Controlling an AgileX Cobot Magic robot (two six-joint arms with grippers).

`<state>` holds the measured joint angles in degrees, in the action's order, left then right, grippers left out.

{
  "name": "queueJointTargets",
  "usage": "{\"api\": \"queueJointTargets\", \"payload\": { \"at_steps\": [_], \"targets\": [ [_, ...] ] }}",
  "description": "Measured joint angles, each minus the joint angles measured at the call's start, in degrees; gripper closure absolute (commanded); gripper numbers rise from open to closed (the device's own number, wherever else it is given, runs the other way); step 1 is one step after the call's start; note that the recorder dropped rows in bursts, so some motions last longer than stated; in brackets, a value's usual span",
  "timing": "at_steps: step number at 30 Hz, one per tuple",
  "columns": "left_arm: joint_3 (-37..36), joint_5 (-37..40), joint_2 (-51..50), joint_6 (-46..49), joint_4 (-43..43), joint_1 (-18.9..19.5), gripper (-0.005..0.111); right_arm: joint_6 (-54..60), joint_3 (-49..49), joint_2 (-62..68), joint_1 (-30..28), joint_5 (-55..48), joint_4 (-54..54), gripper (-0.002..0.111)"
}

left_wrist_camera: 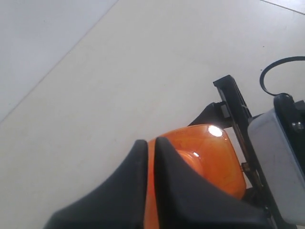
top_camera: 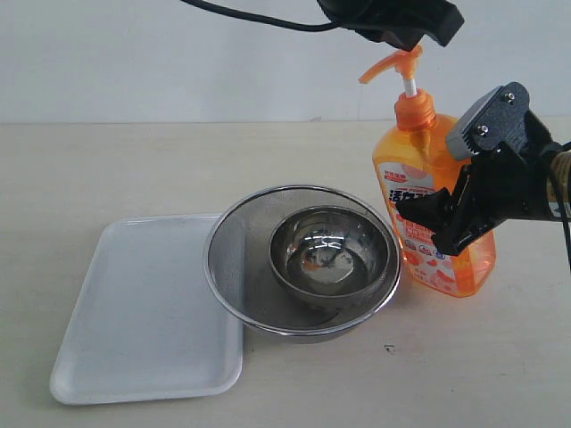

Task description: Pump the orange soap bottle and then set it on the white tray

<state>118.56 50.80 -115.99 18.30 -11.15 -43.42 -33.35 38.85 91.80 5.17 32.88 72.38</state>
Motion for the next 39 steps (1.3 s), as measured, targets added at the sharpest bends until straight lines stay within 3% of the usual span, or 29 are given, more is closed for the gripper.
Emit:
{"api": "queueJointTargets", "payload": {
  "at_steps": [39],
  "targets": [
    [0.59, -1.08, -1.91, -0.11, -0.04, -0.44, 0.102, -0.46, -0.09, 0.0, -0.11, -0.45, -0.47, 0.108]
  ]
}}
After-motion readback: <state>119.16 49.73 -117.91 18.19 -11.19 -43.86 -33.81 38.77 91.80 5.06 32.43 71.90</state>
